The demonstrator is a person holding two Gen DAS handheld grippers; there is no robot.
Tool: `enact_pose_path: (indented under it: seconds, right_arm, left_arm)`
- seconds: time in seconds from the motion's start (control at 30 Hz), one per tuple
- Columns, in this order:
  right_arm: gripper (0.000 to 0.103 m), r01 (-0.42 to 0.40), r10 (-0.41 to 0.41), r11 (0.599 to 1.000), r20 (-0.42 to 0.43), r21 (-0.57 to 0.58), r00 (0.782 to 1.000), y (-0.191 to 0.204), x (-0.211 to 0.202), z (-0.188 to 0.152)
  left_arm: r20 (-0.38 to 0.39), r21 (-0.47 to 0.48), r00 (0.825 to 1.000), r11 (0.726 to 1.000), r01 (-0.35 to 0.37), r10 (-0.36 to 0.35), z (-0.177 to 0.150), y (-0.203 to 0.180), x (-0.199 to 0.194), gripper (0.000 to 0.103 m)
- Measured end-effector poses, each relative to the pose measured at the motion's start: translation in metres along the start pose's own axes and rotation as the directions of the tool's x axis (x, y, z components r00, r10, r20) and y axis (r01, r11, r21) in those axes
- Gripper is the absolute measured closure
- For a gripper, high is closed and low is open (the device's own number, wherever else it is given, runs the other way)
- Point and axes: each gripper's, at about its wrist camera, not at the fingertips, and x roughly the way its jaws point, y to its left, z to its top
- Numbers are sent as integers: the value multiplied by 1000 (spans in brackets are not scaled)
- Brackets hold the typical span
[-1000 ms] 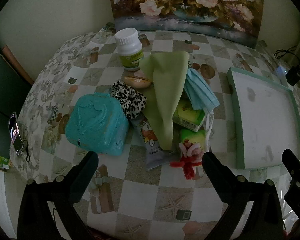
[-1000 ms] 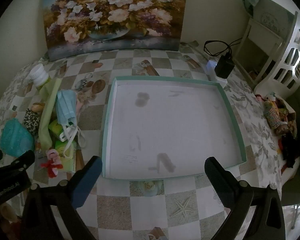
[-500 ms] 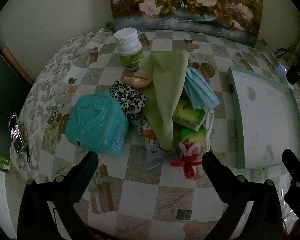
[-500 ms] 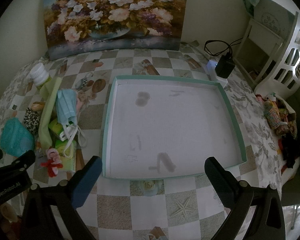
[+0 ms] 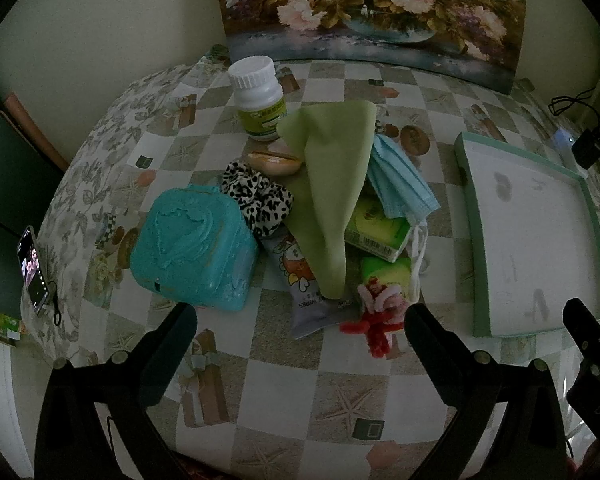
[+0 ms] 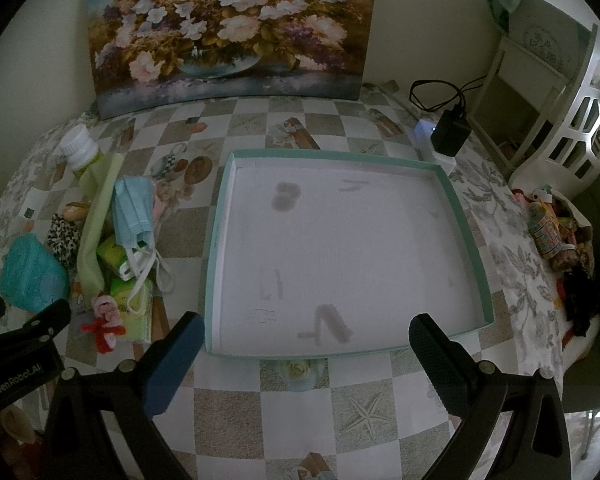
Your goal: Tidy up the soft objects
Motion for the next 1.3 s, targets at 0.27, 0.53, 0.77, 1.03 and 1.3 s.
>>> enact_pose_path:
  seconds: [0.27,0.53,0.77,1.03,1.3]
  right_arm:
    - [0,1,-1,1000,-1,-4,1000,1,0,-1]
    - [0,-4,3,1000,13,15,1000,3,-2,-1]
    - [0,-66,65,997,15,48,998,5,-12,27]
    - [0,-187,187,982,-6,16,982,36,-9,70]
    - [0,-251,250,968,-84,-1,965,69,25,93]
  left_arm:
    - [-3,-2,1000,1000,30,-30,-3,-1,-3,0]
    - [108,-50,994,998,24,-19,11,10,-20,0]
    - [121,-221,988,967,122,-97,51,39,-27,0]
    - [172,-359,977,916,181,-126,82,62,-21,0]
    - [155,-389,987,916,102,-44,101,62,-5,0]
